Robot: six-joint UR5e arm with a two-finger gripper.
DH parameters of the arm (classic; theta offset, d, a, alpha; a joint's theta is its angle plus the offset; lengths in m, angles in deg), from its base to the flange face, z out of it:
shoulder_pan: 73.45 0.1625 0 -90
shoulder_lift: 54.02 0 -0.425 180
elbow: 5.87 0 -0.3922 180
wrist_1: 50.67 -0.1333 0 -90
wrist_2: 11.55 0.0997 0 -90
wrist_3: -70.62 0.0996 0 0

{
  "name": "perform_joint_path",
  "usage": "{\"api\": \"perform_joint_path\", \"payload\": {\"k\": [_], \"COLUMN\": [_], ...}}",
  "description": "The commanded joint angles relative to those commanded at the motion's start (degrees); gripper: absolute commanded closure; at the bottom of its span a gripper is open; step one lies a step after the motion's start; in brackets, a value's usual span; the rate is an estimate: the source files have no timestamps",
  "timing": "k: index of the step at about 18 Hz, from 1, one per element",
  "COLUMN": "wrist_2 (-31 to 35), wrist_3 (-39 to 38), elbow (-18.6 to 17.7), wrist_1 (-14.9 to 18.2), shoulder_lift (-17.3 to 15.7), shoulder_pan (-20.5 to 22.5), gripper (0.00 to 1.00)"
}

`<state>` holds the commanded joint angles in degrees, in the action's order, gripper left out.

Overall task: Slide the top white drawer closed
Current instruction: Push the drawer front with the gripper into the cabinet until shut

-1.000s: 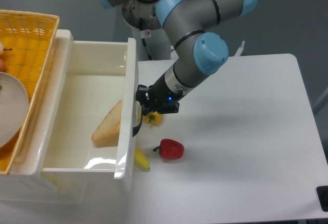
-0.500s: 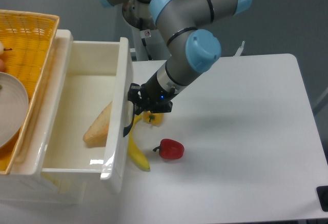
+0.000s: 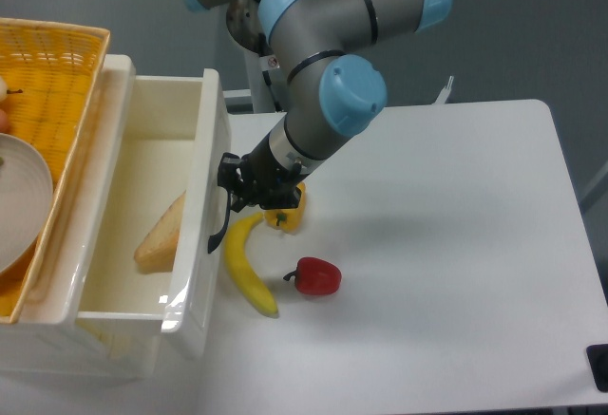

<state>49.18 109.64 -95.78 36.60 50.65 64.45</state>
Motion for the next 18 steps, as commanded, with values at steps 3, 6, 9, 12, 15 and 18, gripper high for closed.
{"api": "perform_joint_path", "payload": {"k": [3, 6, 9, 12, 15, 18], "wrist_2": [0.0, 0.0, 0.09, 0.09, 0.09, 0.18], "wrist_3": [-0.79, -1.14, -1.84, -2.11, -2.9, -3.78], "elbow": [-0.17, -0.18, -0.18, 0.0, 0.0, 0.0], "wrist_1": [-0.09, -0.35, -0.53, -0.53, -0.53, -0.62], "shoulder_lift": [0.0, 0.09, 0.09, 0.0, 0.0, 0.0], "shoulder_pan": [-0.88, -1.76, -3.25, -4.39, -5.36, -6.68], "gripper": [1.0, 1.0, 1.0, 1.0, 1.0, 1.0]}}
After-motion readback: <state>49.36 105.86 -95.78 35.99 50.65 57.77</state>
